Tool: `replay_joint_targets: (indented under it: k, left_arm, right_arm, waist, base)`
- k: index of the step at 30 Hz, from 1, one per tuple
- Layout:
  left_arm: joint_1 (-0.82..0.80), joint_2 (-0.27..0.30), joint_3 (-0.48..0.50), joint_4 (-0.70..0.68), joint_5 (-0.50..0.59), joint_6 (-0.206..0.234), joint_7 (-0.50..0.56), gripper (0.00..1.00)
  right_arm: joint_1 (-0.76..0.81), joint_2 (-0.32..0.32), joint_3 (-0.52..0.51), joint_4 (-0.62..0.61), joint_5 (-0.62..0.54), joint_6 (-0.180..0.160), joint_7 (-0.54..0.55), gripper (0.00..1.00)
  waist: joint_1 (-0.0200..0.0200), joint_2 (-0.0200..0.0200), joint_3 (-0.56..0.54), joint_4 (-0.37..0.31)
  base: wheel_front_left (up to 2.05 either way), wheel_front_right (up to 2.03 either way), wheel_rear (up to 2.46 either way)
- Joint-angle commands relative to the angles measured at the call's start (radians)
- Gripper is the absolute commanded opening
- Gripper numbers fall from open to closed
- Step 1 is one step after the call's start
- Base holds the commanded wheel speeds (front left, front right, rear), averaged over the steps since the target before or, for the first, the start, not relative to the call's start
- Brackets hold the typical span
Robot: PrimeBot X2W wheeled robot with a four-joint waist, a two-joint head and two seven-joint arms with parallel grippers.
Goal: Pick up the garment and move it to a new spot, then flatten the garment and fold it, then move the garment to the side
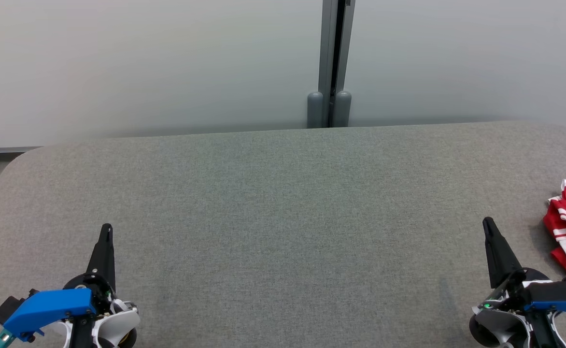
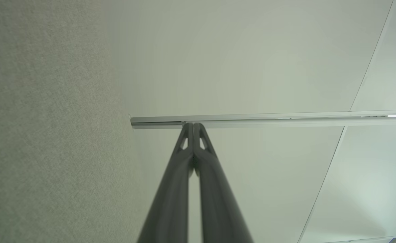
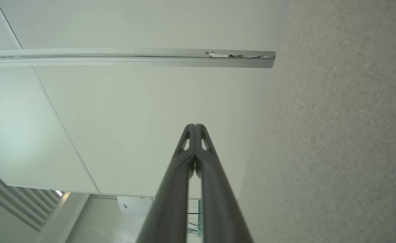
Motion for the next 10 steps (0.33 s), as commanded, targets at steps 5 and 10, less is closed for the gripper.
replay_joint_targets:
  k: [5, 10]
  left_arm:
    - [-0.009, 0.001, 0.002, -0.004, -0.002, -0.005, 0.004, 0.00]
    - [-0.009, 0.001, 0.002, -0.004, -0.002, -0.005, 0.004, 0.00]
  right_arm:
    - [0.012, -0.003, -0.002, -0.004, 0.003, 0.000, 0.005, 0.00]
    - [0.012, -0.003, -0.002, -0.004, 0.003, 0.000, 0.005, 0.00]
  waist:
    - [0.0000, 0.0000, 0.000, 0.000]
    - [0.0000, 0.0000, 0.000, 0.000]
  base:
    - [0.00, 0.00, 0.00]
    - [0.00, 0.00, 0.00]
